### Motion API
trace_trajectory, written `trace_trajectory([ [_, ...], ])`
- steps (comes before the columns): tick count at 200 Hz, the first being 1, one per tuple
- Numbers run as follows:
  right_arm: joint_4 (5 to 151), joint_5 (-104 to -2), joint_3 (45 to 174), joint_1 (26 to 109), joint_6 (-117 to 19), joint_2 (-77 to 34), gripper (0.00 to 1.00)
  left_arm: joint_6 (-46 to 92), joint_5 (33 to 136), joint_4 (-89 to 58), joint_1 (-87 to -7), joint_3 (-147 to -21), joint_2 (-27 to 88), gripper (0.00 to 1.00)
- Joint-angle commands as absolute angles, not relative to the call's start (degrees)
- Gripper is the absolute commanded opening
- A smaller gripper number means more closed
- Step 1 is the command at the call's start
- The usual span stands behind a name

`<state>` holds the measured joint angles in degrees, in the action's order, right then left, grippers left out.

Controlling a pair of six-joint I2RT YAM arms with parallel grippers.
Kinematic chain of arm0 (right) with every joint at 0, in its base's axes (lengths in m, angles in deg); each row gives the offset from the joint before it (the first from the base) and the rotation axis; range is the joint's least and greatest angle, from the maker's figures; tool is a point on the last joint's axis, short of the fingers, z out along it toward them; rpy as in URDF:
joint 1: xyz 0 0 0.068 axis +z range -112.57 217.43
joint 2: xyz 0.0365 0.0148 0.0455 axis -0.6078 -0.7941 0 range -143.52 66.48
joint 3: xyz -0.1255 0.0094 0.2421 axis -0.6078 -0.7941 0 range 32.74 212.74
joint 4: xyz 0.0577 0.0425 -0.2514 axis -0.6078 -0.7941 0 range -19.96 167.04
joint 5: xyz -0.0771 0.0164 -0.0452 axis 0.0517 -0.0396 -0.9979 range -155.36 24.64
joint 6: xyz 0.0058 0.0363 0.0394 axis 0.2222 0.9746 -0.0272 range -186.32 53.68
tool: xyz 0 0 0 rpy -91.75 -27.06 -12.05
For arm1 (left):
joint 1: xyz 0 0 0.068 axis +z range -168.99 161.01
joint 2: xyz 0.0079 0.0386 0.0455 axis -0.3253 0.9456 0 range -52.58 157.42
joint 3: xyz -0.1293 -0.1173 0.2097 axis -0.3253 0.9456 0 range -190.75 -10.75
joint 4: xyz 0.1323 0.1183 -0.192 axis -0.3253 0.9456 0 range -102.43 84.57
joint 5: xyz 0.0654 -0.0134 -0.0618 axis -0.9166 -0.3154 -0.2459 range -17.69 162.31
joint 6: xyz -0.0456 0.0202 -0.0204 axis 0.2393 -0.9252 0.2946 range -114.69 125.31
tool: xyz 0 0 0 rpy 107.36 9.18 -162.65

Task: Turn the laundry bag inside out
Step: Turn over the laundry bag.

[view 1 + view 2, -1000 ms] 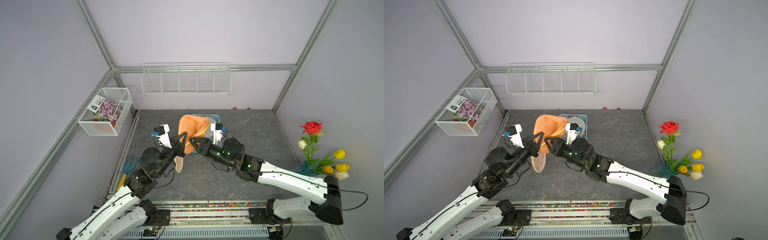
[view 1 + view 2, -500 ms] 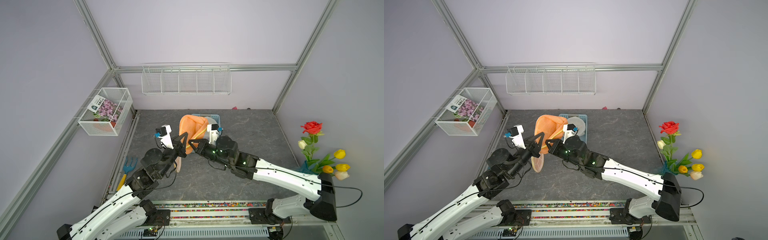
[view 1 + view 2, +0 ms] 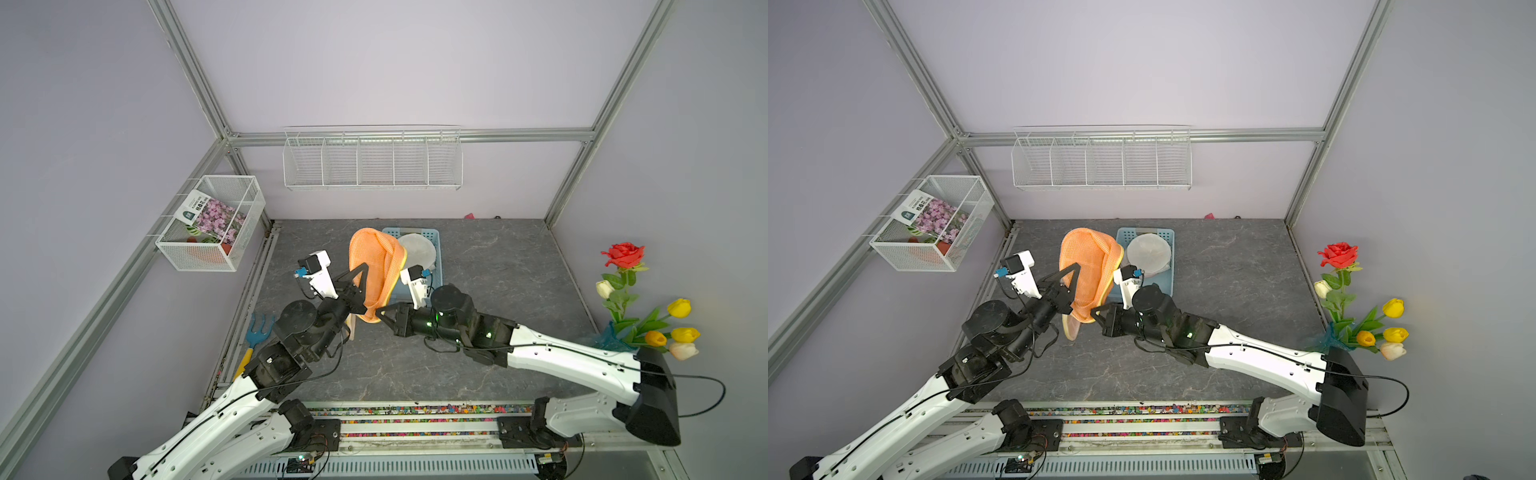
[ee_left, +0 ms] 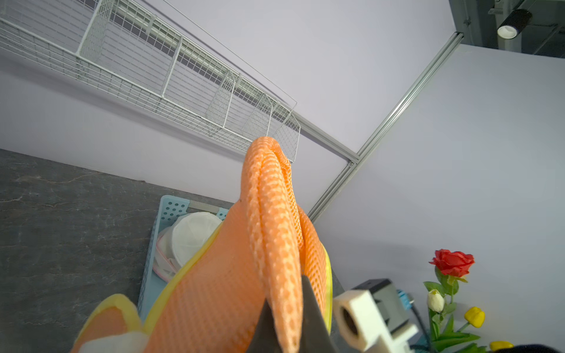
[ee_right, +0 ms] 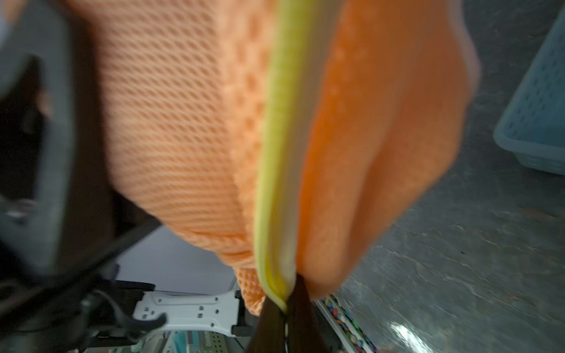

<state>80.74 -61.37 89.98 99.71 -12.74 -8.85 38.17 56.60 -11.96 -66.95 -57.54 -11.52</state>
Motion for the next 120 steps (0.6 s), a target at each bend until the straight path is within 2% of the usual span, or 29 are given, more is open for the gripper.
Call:
trace_trajectory([
  [1, 77.25, -66.0, 85.34, 99.44, -19.37, -4.47, 0.0, 42.58, 62.08, -8.79, -65.15, -62.48, -13.87, 0.0],
  [47, 78.0, -67.85, 80.49, 92.46, -21.63, 1.15, 0.0, 48.62, 76.83, 5.38, -61.81, -68.64, -14.41, 0.0],
  [89, 74.94, -68.38, 85.07, 86.6, -26.46, -0.76, 0.0, 59.01, 94.66, 1.85, -61.7, -63.83, -17.59, 0.0],
  [120, 73.71, -66.31, 87.89, 80.53, -28.77, -1.38, 0.0, 59.55, 103.76, 3.57, -61.52, -63.19, -18.88, 0.0],
])
